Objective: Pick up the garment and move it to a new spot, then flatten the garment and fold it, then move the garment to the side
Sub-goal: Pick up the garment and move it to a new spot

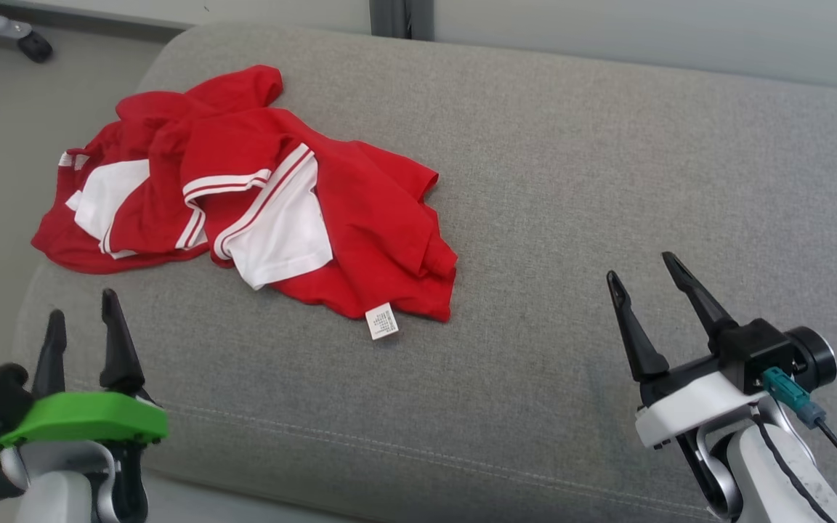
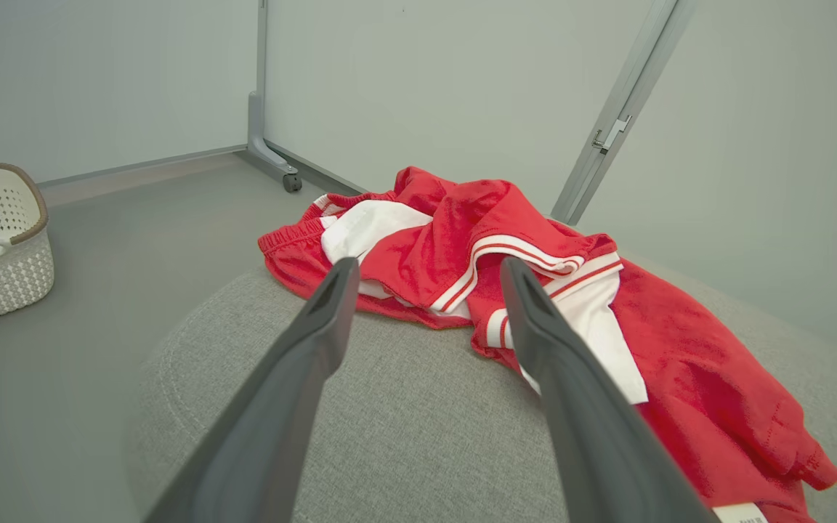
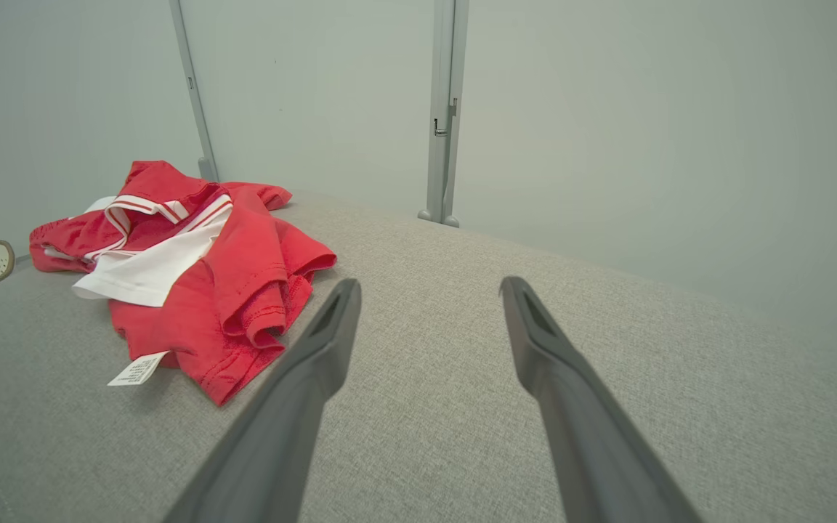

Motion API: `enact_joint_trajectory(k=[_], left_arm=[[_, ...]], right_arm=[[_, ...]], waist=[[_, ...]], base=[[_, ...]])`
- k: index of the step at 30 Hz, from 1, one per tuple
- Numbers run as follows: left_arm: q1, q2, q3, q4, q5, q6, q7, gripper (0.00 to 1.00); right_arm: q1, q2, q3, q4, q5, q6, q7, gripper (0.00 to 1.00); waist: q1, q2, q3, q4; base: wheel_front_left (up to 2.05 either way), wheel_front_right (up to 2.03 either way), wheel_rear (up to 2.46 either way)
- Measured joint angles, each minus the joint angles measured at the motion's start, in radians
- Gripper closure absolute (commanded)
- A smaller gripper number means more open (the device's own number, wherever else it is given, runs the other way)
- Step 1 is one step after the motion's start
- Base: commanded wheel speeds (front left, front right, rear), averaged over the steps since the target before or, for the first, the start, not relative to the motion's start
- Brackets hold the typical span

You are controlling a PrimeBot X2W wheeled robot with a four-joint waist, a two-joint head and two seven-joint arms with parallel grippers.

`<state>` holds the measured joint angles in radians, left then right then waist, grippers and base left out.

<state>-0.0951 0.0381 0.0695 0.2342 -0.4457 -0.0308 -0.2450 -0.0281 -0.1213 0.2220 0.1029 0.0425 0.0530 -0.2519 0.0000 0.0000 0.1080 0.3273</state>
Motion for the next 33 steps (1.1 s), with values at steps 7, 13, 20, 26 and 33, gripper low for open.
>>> enact_joint_trajectory(k=[7, 13, 20, 26, 33], left_arm=[[-0.162, 0.005, 0.067, 0.02, -0.099, -0.015, 0.107, 0.0], [-0.314, 0.061, 0.132, 0.045, -0.197, -0.021, 0.236, 0.0], [-0.456, 0.133, 0.193, 0.089, -0.295, -0.017, 0.371, 0.0], [-0.514, 0.174, 0.191, 0.184, -0.298, -0.003, 0.456, 0.0], [-0.555, 0.207, 0.201, 0.277, -0.298, 0.021, 0.5, 0.0]], right_arm=[[-0.064, -0.008, 0.01, -0.022, -0.011, 0.01, 0.0, 0.0], [-0.117, -0.01, 0.02, -0.038, -0.021, 0.017, -0.002, 0.0], [-0.188, -0.01, 0.042, -0.057, -0.043, 0.026, -0.003, 0.0], [-0.23, -0.012, 0.042, -0.057, -0.044, 0.026, -0.003, 0.0], [-0.232, -0.016, 0.038, -0.048, -0.045, 0.026, -0.003, 0.0]], waist=[[0.0, 0.0, 0.088, -0.027], [0.0, 0.0, 0.168, -0.061], [0.0, 0.0, 0.262, -0.11], [0.0, 0.0, 0.327, -0.162], [0.0001, 0.0, 0.371, -0.218]], base=[[0.0, 0.0, 0.0], [0.0, 0.0, 0.0], [0.0, 0.0, 0.0], [0.0, 0.0, 0.0], [0.0, 0.0, 0.0]])
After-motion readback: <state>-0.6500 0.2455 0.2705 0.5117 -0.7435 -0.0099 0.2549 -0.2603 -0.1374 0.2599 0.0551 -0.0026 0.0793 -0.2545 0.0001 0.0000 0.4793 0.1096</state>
